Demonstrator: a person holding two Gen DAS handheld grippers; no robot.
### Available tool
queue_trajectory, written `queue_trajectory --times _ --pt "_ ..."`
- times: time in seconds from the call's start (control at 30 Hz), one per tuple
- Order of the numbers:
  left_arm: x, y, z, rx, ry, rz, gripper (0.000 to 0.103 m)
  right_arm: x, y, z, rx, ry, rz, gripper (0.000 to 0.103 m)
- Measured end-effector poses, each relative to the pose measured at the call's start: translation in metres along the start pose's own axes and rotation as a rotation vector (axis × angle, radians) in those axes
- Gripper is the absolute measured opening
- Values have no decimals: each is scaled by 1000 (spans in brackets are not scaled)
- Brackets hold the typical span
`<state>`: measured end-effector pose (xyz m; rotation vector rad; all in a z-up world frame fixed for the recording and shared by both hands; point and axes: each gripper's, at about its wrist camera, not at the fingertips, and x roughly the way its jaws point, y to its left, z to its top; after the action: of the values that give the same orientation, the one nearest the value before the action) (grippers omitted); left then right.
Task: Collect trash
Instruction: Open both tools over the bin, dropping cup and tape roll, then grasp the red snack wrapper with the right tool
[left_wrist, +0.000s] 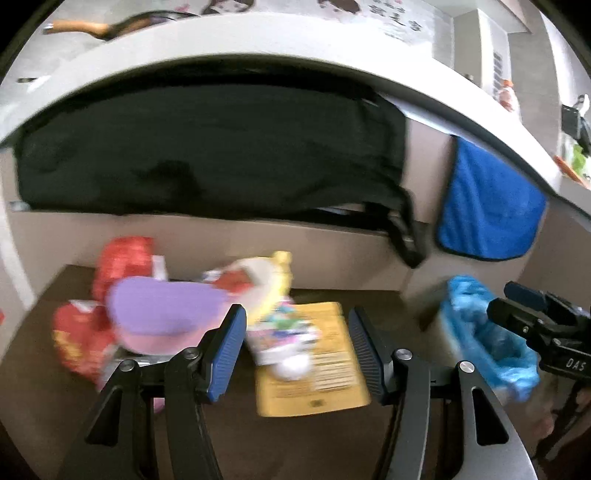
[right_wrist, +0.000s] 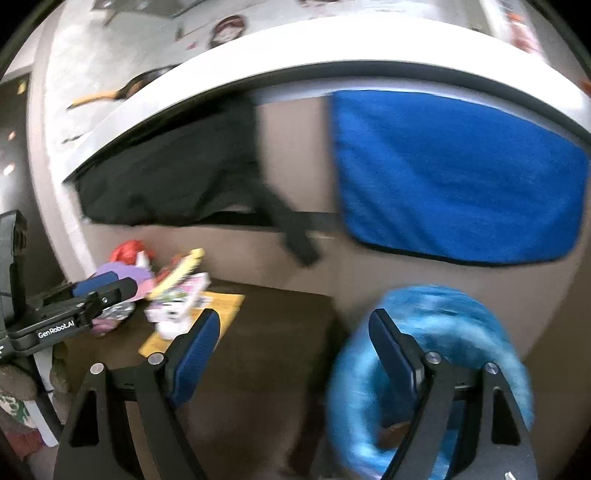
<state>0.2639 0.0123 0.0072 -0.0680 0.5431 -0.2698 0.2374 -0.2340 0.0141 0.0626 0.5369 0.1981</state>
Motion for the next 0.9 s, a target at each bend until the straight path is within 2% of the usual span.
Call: queue_trajectory --times 0.2,0.3,0.53,0.67,0.8,0.9 --pt "-22 53 -7 -7 -41 120 59 34 66 11 -91 48 91 80" --pt "-26 76 -11 -24 -31 146 59 49 91 12 -128 77 121 80" --pt "-23 103 -17 -43 -3 163 59 76 127 9 -184 141 159 80" --pt "-20 115 -16 -51 7 157 59 85 135 14 -173 181 193 80" --pt "-22 143 -16 -150 -14 154 59 95 142 23 -142 199 229 80" --pt "-21 164 -19 -215 -9 156 59 107 156 25 -192 202 215 80"
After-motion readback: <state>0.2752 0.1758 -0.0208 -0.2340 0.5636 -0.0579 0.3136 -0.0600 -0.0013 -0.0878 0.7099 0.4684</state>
